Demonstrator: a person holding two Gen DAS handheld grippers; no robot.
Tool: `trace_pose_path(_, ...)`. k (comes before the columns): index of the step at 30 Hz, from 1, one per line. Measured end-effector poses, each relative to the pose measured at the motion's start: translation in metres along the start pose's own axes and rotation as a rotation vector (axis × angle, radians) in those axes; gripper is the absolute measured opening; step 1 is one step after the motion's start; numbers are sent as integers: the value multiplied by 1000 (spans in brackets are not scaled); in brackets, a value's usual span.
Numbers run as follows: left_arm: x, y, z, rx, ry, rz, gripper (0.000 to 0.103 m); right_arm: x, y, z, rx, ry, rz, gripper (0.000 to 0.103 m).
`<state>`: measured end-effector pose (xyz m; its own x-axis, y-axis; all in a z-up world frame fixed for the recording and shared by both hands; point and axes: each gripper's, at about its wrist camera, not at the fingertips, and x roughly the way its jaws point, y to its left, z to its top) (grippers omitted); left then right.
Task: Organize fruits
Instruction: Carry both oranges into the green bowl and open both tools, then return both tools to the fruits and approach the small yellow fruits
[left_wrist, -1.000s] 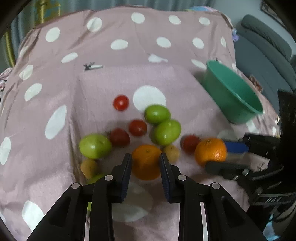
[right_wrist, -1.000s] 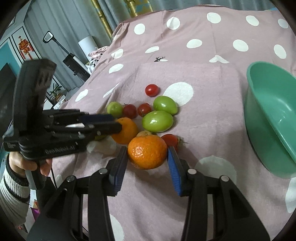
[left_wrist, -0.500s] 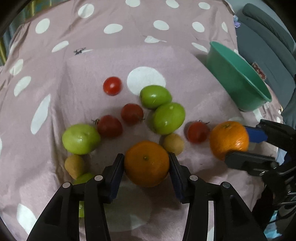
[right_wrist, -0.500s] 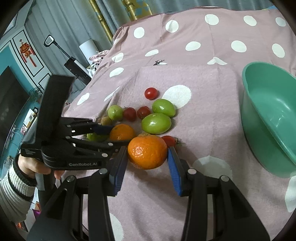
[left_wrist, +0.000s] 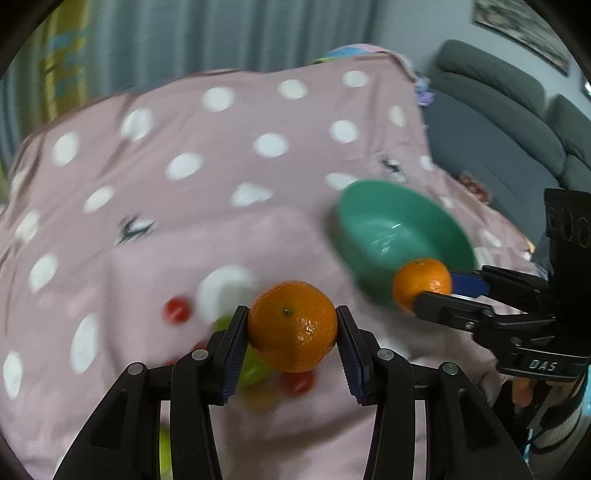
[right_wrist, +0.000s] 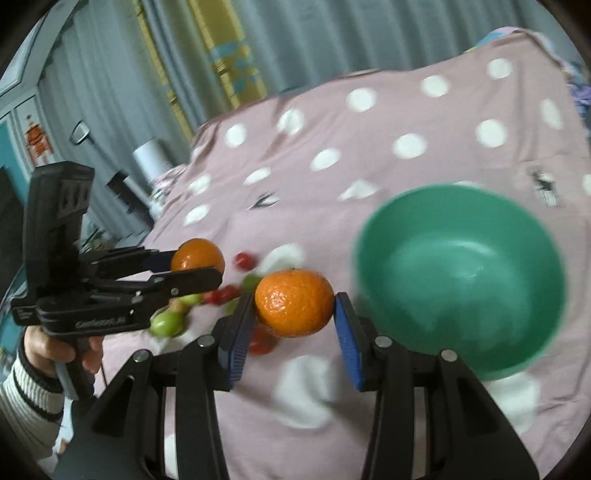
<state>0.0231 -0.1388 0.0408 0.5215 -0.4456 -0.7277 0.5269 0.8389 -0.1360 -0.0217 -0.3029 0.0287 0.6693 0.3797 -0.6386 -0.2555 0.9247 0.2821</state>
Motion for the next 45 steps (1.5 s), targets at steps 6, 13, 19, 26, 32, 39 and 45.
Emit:
trace_pose_path(6,48,-52,36,63,11,-84,46,-17,-49,5,35,-7,-133,44)
trace_pose_path(13,93,-86,45,119,65,-92,46,-13,-79,2,52,27,-196,44)
trace_pose_path(19,93,-89,45,127,50,-64,47,-10,-81,-1,48,41,-220,45)
trace_pose_path(26,67,-87,41,132,-26,0,81,-26,-70,0,53,-6,-221,49)
trace_pose_path(32,31,-68,22,84,-73,30,86,-46,-48,-3,47,-64,-201,61)
trace_pose_path(39,-15,2,-34,-114,-67,95,86,-51,-16,-20,24,-67,-120,68)
trace_pose_path(45,-53,60,-93,-248,-34,244,86,-31,9,-30,11,-9,-61,68)
